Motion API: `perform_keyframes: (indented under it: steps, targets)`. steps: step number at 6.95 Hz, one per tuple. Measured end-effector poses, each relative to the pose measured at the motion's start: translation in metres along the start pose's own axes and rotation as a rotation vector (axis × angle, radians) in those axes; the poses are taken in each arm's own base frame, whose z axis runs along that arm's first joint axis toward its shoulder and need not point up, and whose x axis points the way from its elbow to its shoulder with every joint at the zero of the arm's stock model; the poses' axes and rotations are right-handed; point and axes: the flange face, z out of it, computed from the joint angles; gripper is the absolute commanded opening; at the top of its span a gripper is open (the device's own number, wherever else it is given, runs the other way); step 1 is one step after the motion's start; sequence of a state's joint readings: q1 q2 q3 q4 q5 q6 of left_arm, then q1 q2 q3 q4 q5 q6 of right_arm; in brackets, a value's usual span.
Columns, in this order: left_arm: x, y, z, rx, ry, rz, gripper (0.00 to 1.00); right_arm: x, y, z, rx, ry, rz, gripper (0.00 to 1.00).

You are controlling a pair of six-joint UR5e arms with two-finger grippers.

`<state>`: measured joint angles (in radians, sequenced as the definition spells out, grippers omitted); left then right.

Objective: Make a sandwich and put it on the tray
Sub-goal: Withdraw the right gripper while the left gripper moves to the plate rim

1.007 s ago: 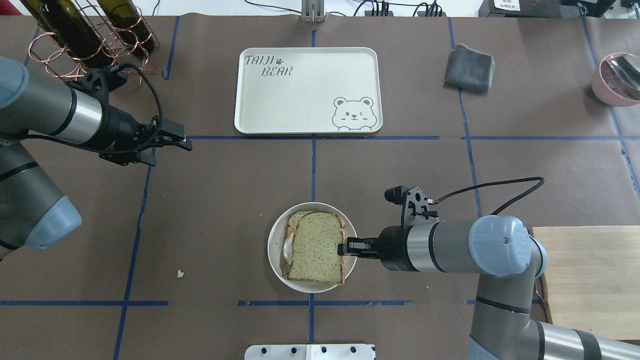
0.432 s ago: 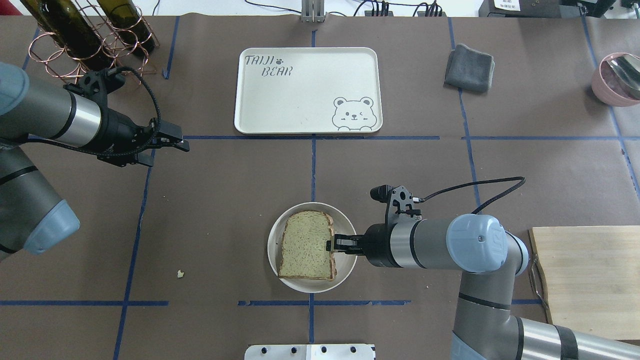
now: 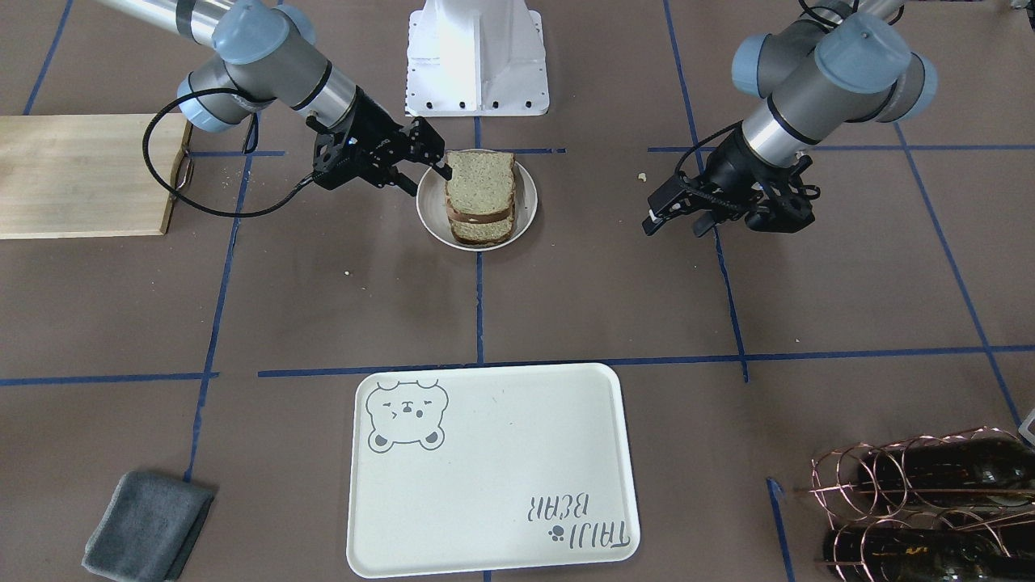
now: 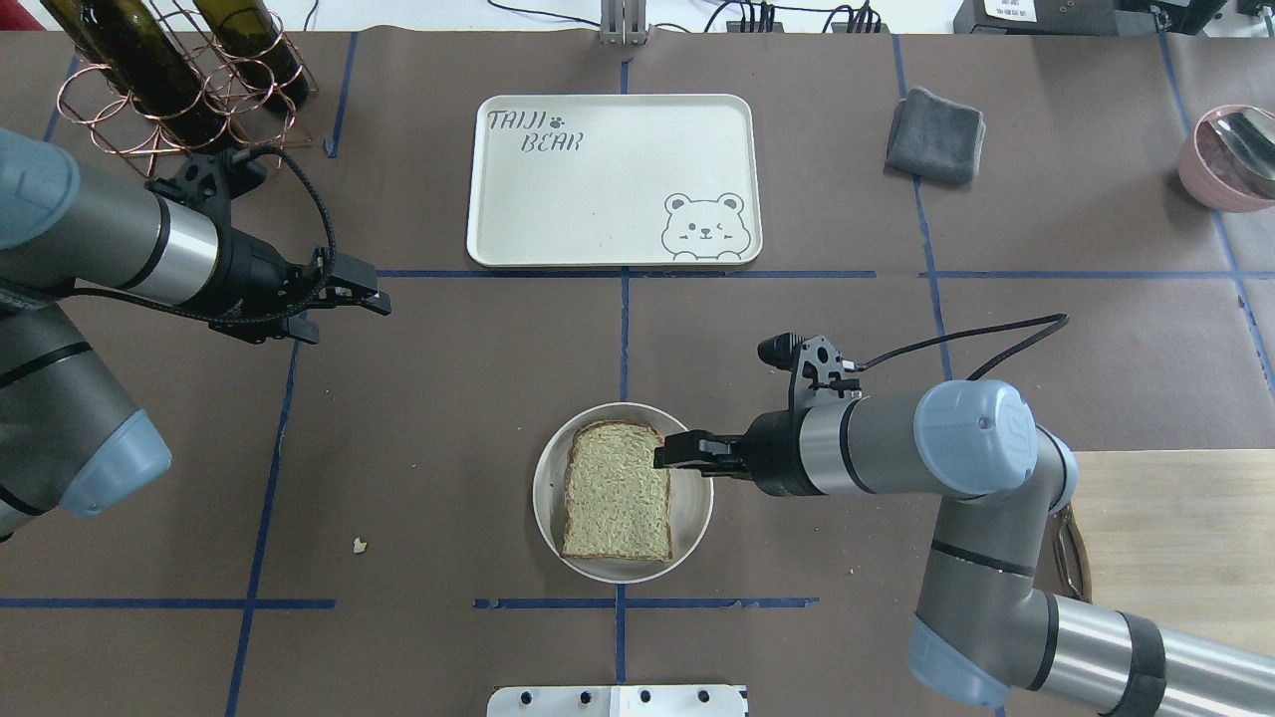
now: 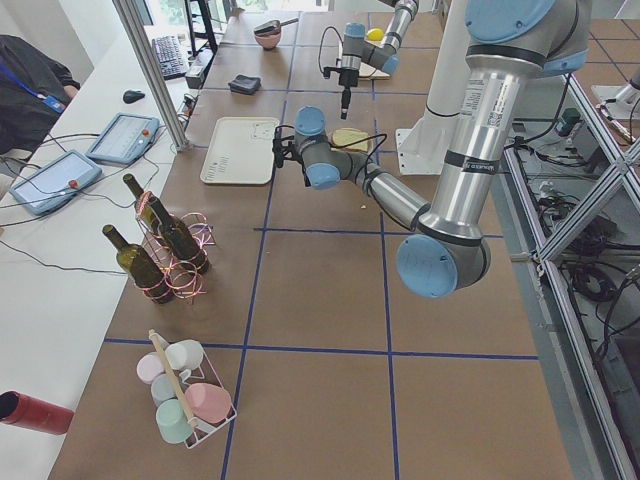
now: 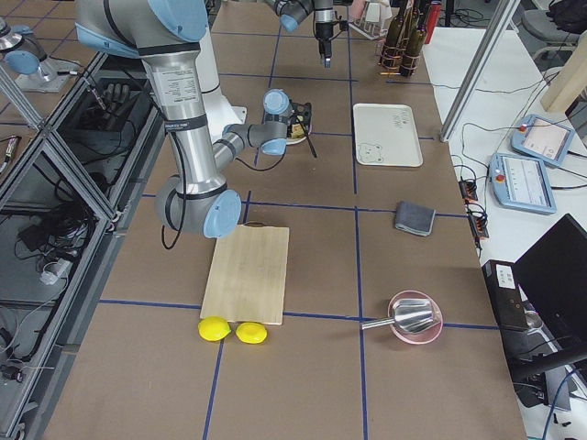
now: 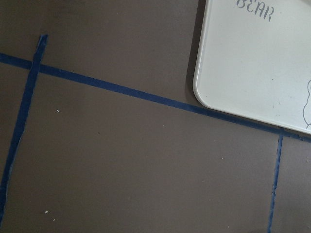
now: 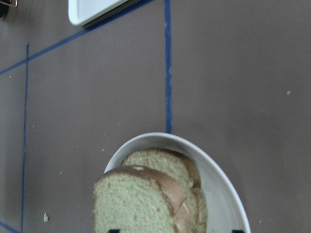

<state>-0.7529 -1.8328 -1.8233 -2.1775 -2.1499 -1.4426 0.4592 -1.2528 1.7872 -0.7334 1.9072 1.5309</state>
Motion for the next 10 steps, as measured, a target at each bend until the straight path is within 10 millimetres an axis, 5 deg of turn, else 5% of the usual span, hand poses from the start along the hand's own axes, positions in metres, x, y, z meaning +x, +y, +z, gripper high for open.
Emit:
perform_keyframes:
  steps: [2,4,7,10]
  targets:
    - [0.028,0.059,0.049,-0.002,-0.009,-0.038,0.89,0.002,-0.033,-0.028,0.003,0.168,0.036,1.00]
    - [0.044,0.103,0.083,-0.002,-0.048,-0.052,0.77,0.000,-0.040,-0.049,-0.028,0.370,-0.035,1.00]
    - [0.096,0.152,0.119,-0.003,-0.159,-0.039,0.60,0.006,-0.046,-0.063,-0.057,0.472,-0.101,1.00]
    - [0.103,0.178,0.136,-0.028,-0.185,-0.023,0.52,0.006,-0.047,-0.064,-0.058,0.477,-0.104,1.00]
